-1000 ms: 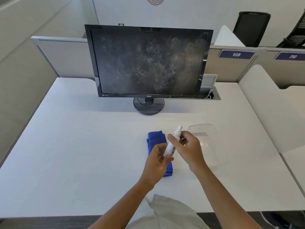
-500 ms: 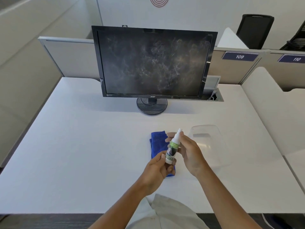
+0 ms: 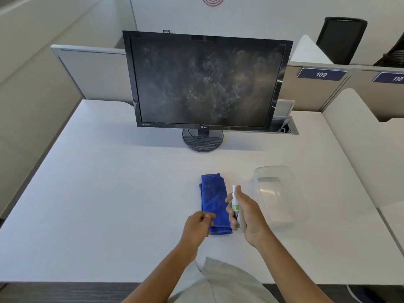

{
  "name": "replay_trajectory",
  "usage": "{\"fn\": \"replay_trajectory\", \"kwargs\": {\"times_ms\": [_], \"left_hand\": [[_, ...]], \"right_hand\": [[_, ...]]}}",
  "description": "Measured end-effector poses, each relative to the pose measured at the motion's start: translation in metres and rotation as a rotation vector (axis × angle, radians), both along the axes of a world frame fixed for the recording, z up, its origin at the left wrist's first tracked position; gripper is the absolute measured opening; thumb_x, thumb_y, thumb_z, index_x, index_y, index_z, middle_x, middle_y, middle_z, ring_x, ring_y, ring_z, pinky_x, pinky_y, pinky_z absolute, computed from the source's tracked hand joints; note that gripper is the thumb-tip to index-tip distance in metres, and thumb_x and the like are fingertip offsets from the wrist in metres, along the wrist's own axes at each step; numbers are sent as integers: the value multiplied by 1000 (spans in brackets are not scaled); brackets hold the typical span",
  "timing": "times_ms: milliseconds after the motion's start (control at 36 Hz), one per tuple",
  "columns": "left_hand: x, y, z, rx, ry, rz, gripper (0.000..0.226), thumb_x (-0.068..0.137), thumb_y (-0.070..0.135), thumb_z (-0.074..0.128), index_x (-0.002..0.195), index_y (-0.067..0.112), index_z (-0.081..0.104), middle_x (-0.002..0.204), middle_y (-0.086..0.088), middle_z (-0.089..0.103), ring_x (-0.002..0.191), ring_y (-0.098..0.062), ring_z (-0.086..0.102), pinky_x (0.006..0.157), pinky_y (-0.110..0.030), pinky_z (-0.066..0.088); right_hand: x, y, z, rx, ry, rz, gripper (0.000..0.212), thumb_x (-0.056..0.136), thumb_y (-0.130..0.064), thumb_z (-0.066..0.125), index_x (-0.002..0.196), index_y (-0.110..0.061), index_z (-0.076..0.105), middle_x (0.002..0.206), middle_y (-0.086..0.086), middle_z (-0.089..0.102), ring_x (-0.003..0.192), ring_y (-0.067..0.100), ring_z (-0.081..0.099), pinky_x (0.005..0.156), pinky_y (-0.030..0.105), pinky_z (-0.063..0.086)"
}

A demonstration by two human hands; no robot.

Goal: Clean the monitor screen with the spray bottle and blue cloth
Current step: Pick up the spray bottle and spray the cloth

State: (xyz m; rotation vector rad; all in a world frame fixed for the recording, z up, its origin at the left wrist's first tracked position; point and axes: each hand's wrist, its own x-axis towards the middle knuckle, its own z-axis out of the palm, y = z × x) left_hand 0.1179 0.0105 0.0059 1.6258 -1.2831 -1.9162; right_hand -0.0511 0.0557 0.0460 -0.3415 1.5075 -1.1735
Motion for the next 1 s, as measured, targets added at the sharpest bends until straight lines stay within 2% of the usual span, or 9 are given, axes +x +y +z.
{"fn": "replay_trajectory", "kwargs": {"times_ms": [111, 222, 306, 417, 528, 694, 750, 917, 1000], "left_hand": [[13, -9, -7, -1, -24, 56, 28, 112, 15, 51, 109, 19, 79, 99, -5, 76, 74, -14, 59, 71, -24, 52], [21, -15, -12, -3, -23, 84, 28, 112, 14, 52, 110, 19, 79, 99, -3, 76, 76, -16, 59, 75, -28, 54], [25, -17, -14, -6, -25, 92, 27, 112, 15, 52, 110, 20, 79, 100, -2, 76, 80, -17, 61, 78, -29, 55], [28, -20, -14, -12, -37, 101, 26, 113, 15, 51, 112, 21, 77, 103, -4, 74, 84, -18, 63, 79, -29, 57], [31, -23, -16, -9, -31, 115, 26, 113, 15, 51, 114, 20, 76, 103, -3, 74, 83, -17, 62, 79, -27, 57], [34, -25, -19, -8, -36, 121, 25, 112, 16, 53, 113, 21, 77, 102, -3, 75, 81, -17, 63, 79, -29, 57], [34, -26, -20, -7, -41, 117, 25, 112, 17, 53, 113, 22, 77, 103, -3, 75, 81, -17, 63, 80, -29, 58], [33, -26, -21, -10, -50, 105, 25, 113, 17, 52, 114, 22, 77, 104, -4, 75, 84, -18, 64, 80, -28, 58], [33, -26, -21, -9, -50, 104, 25, 113, 17, 52, 114, 22, 76, 103, -4, 76, 83, -17, 64, 80, -29, 58]], "right_hand": [[7, 5, -16, 206, 26, -57, 78, 79, -95, 55, 69, -18, 62, 65, 6, 51, 48, 19, 35, 48, 29, 26], [12, 11, -28, 285, 49, -104, 83, 69, -101, 60, 56, -19, 51, 59, 6, 47, 46, 19, 29, 47, 29, 20], [13, 14, -36, 333, 86, -85, 80, 71, -94, 63, 52, -18, 48, 57, 7, 45, 42, 20, 28, 45, 28, 21], [15, 15, -43, 374, 123, -75, 62, 75, -76, 59, 55, -19, 44, 58, 7, 41, 41, 18, 26, 45, 27, 21], [16, 18, -50, 379, 103, -101, 51, 74, -67, 58, 54, -21, 46, 57, 5, 42, 41, 17, 26, 44, 25, 22], [12, 17, -53, 323, 46, -96, 75, 76, -88, 60, 55, -18, 43, 57, 7, 41, 45, 20, 28, 46, 28, 23], [11, 14, -50, 294, 13, -74, 77, 76, -90, 60, 57, -17, 44, 57, 8, 41, 46, 21, 28, 47, 29, 23], [14, 8, -40, 181, 20, -65, 55, 82, -65, 55, 61, -14, 48, 58, 12, 40, 43, 21, 28, 47, 28, 23], [19, 8, -38, 151, 18, -76, 50, 81, -60, 55, 62, -15, 48, 57, 11, 40, 42, 21, 27, 48, 27, 22]]}}
